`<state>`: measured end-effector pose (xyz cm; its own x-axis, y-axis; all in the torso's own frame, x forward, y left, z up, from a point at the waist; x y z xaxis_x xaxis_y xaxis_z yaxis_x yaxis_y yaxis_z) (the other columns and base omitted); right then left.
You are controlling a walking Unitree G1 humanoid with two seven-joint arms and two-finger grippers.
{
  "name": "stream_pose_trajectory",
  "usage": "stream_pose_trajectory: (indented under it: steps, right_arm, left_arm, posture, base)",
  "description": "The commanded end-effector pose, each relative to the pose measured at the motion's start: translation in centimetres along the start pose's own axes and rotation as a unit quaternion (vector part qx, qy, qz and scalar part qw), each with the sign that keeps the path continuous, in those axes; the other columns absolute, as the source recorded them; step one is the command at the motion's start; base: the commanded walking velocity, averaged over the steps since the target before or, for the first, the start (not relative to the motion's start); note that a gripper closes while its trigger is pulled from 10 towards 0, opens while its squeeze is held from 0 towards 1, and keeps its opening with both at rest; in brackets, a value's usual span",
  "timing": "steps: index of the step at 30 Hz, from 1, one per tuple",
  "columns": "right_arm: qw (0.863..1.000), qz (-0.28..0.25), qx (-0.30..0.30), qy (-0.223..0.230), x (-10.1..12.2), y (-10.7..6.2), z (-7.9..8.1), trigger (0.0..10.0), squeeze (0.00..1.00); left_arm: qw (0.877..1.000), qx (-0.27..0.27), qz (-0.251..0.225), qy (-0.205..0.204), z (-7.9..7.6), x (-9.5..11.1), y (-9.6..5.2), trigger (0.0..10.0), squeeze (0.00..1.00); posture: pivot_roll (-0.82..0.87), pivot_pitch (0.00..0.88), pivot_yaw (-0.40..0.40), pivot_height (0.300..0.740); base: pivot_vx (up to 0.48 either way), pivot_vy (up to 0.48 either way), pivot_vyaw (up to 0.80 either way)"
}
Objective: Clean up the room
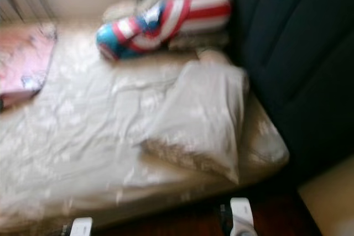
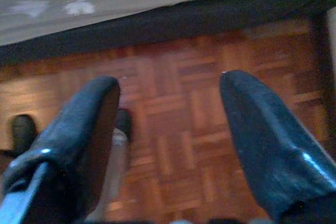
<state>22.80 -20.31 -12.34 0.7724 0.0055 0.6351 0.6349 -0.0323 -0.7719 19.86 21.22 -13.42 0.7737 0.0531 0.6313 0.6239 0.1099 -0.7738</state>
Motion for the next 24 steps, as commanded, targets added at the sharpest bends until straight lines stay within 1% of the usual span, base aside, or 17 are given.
stream_pose_trajectory:
  steps: [1,6,9,11,24]
  right_arm:
    - [1.000,0.020,-0.007,0.003,-1.48,-0.33,-0.61,10.0,0.00]
    - [1.000,0.011,-0.005,0.002,-1.19,-0.32,-0.55,10.0,0.00]
    - [1.000,0.009,-0.005,0.007,-1.14,-0.32,-0.52,10.0,0.00]
    - [1.000,0.008,-0.005,0.007,-1.13,-0.32,-0.52,10.0,0.00]
    - [1.000,0.009,-0.005,0.005,-1.15,-0.32,-0.50,10.0,0.00]
  left_arm:
    - [1.000,-0.002,0.009,-0.001,-0.09,-0.41,-0.04,10.0,0.00]
    - [1.000,-0.002,0.012,0.000,-0.13,-0.46,-0.02,10.0,0.00]
    - [1.000,-0.009,0.009,-0.012,-0.47,-0.22,0.04,10.0,0.00]
    - [1.000,-0.010,0.007,-0.012,-0.51,-0.14,0.05,10.0,0.00]
    - [1.000,-0.011,0.002,-0.013,-0.55,0.08,0.08,10.0,0.00]
  posture:
    - [-0.02,0.125,0.009,0.740]
    - [-0.02,0.126,0.009,0.740]
    - [-0.02,0.128,0.009,0.740]
    - [-0.02,0.128,0.009,0.740]
    - [-0.02,0.126,0.009,0.740]
  base:
    - [0.000,0.000,-0.69]
    - [0.000,0.000,0.00]
    - [0.000,0.000,0.00]
    - [0.000,0.000,0.00]
    - [0.297,0.000,0.00]
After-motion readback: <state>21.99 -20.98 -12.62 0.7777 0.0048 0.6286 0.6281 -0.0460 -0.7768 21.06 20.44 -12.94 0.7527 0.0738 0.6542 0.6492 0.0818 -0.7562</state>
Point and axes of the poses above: a point about 5 cm out from each wrist's last joint towards the gripper, its own y axis pointing out of the wrist towards the gripper, its own x axis along the axis of the wrist's last joint, z = x × y, the point moved 6 cm from there along y, pointing out of the wrist towards the gripper
